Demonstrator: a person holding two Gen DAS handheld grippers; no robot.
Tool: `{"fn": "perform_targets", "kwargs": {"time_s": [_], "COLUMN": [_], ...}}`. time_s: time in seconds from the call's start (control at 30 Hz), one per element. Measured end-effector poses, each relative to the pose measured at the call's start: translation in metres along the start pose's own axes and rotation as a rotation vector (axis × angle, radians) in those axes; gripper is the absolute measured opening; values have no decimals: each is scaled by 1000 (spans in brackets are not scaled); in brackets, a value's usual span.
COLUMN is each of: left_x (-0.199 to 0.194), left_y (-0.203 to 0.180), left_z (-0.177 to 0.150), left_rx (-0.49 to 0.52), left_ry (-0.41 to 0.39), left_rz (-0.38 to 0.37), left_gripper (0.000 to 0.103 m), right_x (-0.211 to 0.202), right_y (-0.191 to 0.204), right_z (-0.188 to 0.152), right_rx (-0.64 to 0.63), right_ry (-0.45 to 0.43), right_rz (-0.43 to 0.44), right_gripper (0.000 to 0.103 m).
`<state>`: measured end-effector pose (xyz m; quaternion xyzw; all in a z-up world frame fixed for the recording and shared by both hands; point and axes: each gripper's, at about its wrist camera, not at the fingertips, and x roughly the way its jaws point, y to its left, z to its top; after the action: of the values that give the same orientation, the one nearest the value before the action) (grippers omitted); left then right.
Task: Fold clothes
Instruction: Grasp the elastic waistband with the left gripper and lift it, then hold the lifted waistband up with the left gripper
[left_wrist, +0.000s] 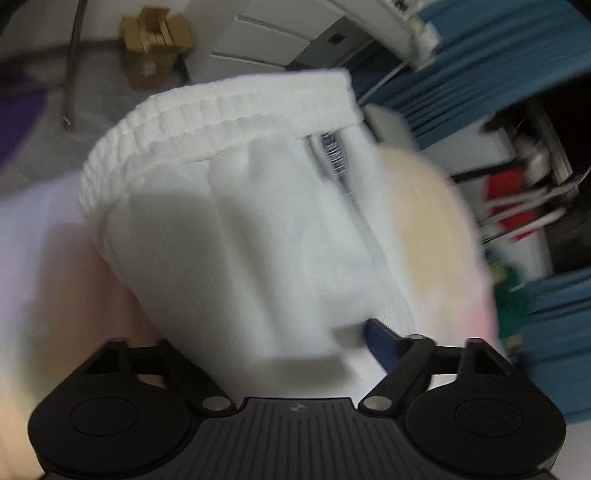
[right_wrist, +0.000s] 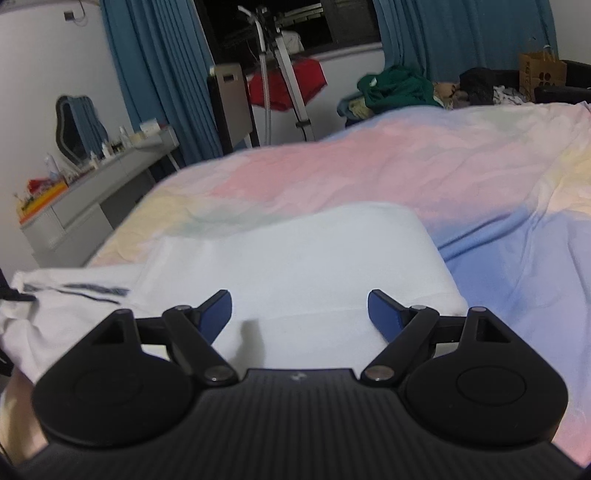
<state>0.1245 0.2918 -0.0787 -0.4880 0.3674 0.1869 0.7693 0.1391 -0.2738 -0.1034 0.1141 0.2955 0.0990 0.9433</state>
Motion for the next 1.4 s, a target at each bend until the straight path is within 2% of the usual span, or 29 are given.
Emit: {"fn": "perform_targets", "kwargs": {"time_s": [0.03,0.27,0.37,0.47,0.53,0.63,0.77,0.83,1.0,1.2,1.3,1.4], "left_x": [4,6,5,-1,-6,-18,-38,-36,-68,-79,-78,-66], "left_y": [1,7,6,3,1,-9,-42,-80,-147,-231,-255,-263], "left_z": [2,7,4,4,3,-4,-24,-32,-86,-203,-268,-325], "left_rx": [10,-61,-23,-5,12,78,258,358,621,985,1077,1154], "left_ry": [4,-51,-75,-105,-124,-173,-292,-360,-533,-734,-763,-744], "left_rz": [26,-9,9,2,-2,2,42,51,23,-19,-77,-152], "left_gripper": [80,82,69,54,38,21,17,16,15,15,15,15], "right_x": [0,3,4,15,15,14,9,3,-11,-32,-43,-53], "right_y": [1,8,11,14,17,14,4,-5,-29,-71,-94,-117], "right_z": [0,-1,-2,-10,-11,-10,-4,-1,8,19,23,27], "right_rx": [-7,-56,-77,-122,-133,-125,-46,14,164,322,399,477], "right_ry": [0,3,4,61,61,62,59,48,19,-39,-69,-99], "right_rz": [-3,-22,-31,-57,-60,-52,-31,-28,-21,-95,-130,-164], "right_gripper": [82,82,82,82,84,84,84,82,82,82,82,82]}}
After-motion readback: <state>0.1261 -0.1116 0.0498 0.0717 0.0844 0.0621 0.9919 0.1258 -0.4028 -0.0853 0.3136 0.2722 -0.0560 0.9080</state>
